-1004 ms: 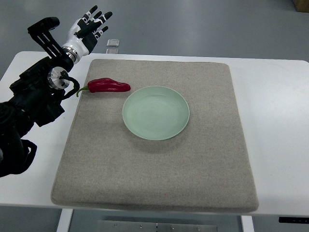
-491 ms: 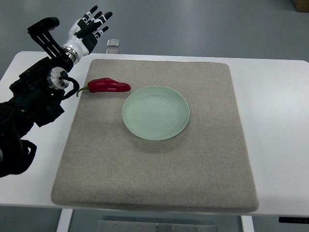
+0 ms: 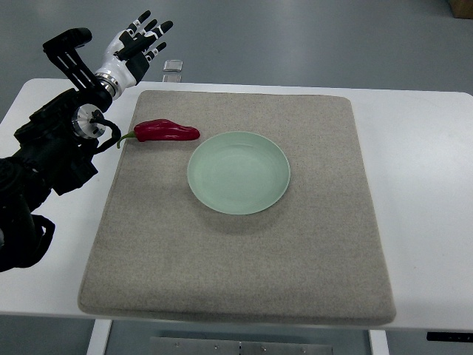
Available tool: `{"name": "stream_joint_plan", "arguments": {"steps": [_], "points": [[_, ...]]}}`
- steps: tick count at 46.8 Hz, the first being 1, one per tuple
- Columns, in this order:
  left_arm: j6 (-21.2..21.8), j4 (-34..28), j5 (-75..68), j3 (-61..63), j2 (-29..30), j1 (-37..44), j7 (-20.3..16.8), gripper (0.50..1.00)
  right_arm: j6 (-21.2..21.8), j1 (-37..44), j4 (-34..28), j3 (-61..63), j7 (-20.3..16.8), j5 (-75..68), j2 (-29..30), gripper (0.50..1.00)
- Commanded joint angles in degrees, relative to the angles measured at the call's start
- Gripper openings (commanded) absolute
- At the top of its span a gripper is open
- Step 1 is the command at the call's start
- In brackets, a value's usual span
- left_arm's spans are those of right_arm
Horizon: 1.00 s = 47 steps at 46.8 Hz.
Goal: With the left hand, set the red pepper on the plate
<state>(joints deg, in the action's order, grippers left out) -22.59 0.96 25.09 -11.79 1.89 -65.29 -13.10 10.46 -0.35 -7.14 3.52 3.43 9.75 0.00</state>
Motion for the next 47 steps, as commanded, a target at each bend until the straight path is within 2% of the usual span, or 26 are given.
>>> {"name": "stream_joint_plan", "arguments": {"steps": [1,11,22,47], "points": [[-0.1,0.7,0.0,0.1,0.4,-0.1,0.0,0.992,0.0,0.0,-0.1,0.0,0.0,0.0,0.0,0.932],[0.1,3.8,-0.5,0.2,0.8,-0.3,0.1,0.988,0.0,0.0,-0.1,0.0,0.0,0.0,0.0,0.932],[1.0,7.0,-5.9,0.2,4.9,-1.1,0.3,0.973,0.0,0.0,-0.1,0.0,0.0,0.0,0.0,0.932],[0.8,15.9,-46.5,0.3,8.0,-3.2,0.4,0.979,0.0,0.0,-0.1,0.0,0.0,0.0,0.0,0.932]]}}
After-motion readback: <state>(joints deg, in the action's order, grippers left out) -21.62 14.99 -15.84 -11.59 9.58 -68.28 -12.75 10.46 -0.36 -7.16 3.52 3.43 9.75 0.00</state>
